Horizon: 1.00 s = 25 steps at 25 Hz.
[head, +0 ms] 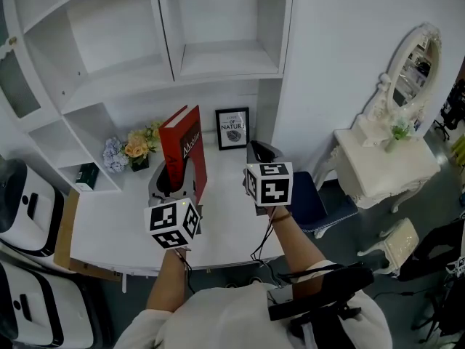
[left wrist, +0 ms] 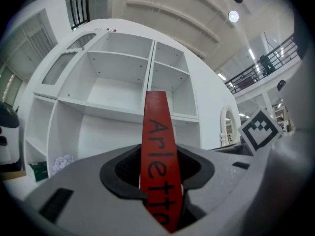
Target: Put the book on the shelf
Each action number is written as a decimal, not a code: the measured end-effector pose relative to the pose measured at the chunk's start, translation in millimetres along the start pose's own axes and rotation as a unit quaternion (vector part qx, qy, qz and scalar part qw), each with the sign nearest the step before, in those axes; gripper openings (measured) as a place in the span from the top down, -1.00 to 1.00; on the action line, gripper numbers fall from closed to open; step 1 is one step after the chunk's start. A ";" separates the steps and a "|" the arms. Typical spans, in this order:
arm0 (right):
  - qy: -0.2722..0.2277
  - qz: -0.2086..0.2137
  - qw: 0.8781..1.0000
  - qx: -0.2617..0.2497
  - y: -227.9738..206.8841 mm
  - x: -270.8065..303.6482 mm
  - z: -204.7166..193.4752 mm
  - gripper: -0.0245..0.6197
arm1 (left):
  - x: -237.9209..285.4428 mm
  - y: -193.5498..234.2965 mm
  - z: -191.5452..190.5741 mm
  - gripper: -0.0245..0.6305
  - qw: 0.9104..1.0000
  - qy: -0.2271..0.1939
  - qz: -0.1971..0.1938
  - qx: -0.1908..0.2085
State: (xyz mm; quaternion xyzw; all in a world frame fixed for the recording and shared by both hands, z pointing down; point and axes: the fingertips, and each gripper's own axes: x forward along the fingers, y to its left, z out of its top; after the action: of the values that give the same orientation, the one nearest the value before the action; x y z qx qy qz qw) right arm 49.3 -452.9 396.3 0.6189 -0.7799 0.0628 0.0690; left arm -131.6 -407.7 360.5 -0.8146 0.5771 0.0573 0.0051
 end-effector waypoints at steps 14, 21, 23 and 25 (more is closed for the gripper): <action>-0.002 0.013 1.000 0.011 -15.9 -4.6 -1.8 0.86 | -3.0 -22.1 19.6 0.40 1.000 -0.011 0.006 0.007; -0.004 0.022 1.000 0.014 -19.0 -9.2 -1.1 0.86 | -8.5 -36.4 45.3 0.40 1.000 -0.022 0.004 0.008; -0.005 0.023 1.000 0.016 -20.2 -10.7 -0.7 0.86 | -10.5 -40.2 51.1 0.40 1.000 -0.025 0.004 0.010; -0.007 0.025 0.999 0.018 -21.3 -11.9 -0.2 0.86 | -12.7 -43.6 57.1 0.40 0.999 -0.029 0.006 0.015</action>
State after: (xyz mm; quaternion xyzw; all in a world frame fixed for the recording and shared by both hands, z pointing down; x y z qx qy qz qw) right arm 72.8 -446.3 394.6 0.6007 -0.7944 0.0746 0.0507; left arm -99.8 -377.0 302.5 -0.8091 0.5823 0.0721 0.0334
